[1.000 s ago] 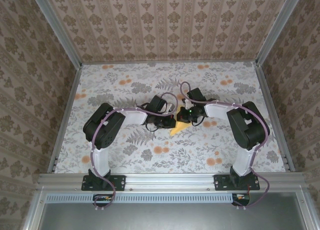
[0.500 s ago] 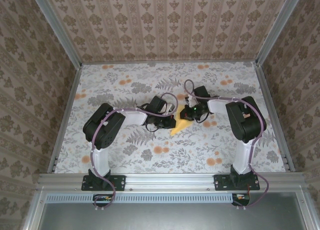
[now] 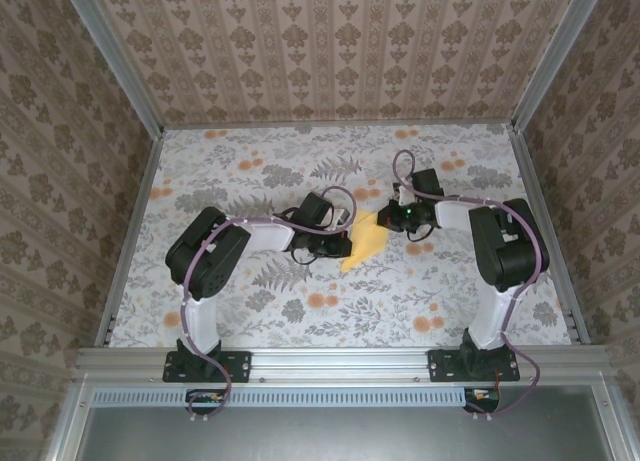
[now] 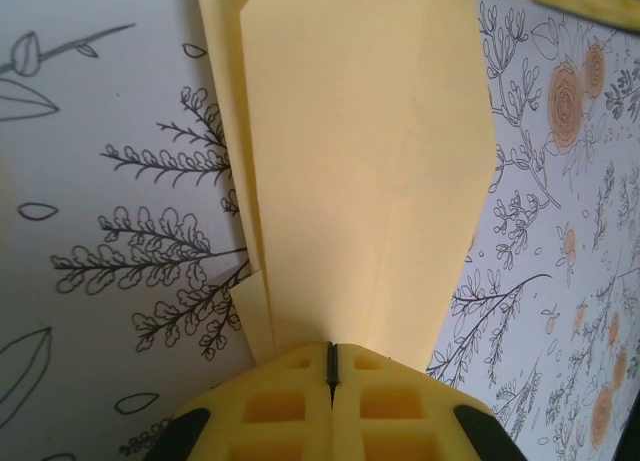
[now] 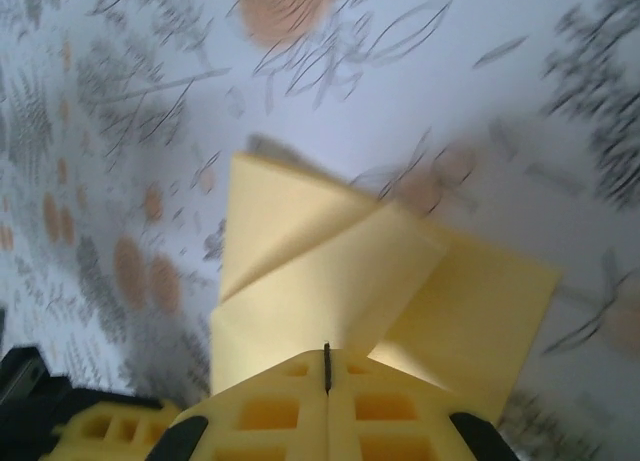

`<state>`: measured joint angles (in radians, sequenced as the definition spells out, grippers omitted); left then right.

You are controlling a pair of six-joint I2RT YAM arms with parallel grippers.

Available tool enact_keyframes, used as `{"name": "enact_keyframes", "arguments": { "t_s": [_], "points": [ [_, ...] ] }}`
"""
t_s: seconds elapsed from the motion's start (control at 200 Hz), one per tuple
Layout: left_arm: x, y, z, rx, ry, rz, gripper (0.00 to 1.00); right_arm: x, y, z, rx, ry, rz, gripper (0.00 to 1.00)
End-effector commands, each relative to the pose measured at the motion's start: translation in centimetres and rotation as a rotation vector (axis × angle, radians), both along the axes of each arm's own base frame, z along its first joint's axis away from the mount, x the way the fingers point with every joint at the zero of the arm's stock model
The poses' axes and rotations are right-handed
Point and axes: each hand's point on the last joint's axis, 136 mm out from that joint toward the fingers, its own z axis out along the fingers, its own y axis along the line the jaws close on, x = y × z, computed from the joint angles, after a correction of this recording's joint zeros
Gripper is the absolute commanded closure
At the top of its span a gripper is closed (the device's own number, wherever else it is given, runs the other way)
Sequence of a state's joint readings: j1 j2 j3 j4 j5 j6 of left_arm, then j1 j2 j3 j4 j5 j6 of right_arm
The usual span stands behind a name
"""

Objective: Fold a paper plane with a square sheet of paper (pick it up from the middle)
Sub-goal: Fourth fold the wing at the center of the table.

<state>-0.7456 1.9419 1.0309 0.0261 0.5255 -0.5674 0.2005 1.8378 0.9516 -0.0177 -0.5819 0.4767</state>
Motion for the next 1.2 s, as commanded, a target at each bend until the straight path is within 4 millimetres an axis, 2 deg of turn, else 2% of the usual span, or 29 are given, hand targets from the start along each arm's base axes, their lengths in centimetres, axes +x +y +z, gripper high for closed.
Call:
{"name": "enact_keyframes", "arguments": {
  "t_s": [0.0, 0.085, 0.225, 0.375, 0.495, 0.665, 0.795, 0.995, 1.105, 1.195],
  "points": [
    [-5.4, 5.3, -6.1, 0.269, 0.187, -0.021, 1.00, -1.3, 2.8, 1.3, 0.046, -0.038, 0.031, 1.00],
    [-5.6, 5.6, -5.9, 0.273, 0.179, -0.028, 1.00, -2.8, 4.1, 0.4, 0.034, -0.022, 0.055, 1.00],
    [-5.7, 5.8, -5.7, 0.271, 0.173, -0.029, 1.00, -3.9, 5.8, -0.9, 0.032, 0.001, 0.094, 1.00],
    [-5.7, 5.8, -5.8, 0.274, 0.176, -0.028, 1.00, -4.1, 5.7, -2.4, 0.012, 0.028, 0.104, 1.00],
    [-5.9, 5.9, -5.9, 0.278, 0.179, -0.028, 1.00, -3.2, 3.8, -3.1, -0.021, 0.026, 0.066, 1.00],
    [-6.2, 6.2, -6.3, 0.287, 0.190, -0.033, 1.00, 0.2, -0.4, -3.8, -0.039, 0.031, -0.067, 1.00],
    [-6.4, 6.3, -6.4, 0.286, 0.194, -0.034, 1.00, 2.8, -2.5, -3.4, -0.010, 0.029, -0.172, 1.00],
    [-6.3, 6.2, -6.4, 0.283, 0.197, -0.026, 1.00, 5.3, -5.6, -3.9, 0.011, 0.074, -0.299, 1.00],
    [-6.2, 6.1, -6.3, 0.278, 0.193, -0.026, 1.00, 6.1, -7.4, -3.0, 0.033, 0.052, -0.354, 1.00],
    [-6.2, 6.1, -6.3, 0.277, 0.195, -0.025, 1.00, 6.3, -7.5, -1.3, 0.040, 0.021, -0.359, 1.00]
  ]
}}
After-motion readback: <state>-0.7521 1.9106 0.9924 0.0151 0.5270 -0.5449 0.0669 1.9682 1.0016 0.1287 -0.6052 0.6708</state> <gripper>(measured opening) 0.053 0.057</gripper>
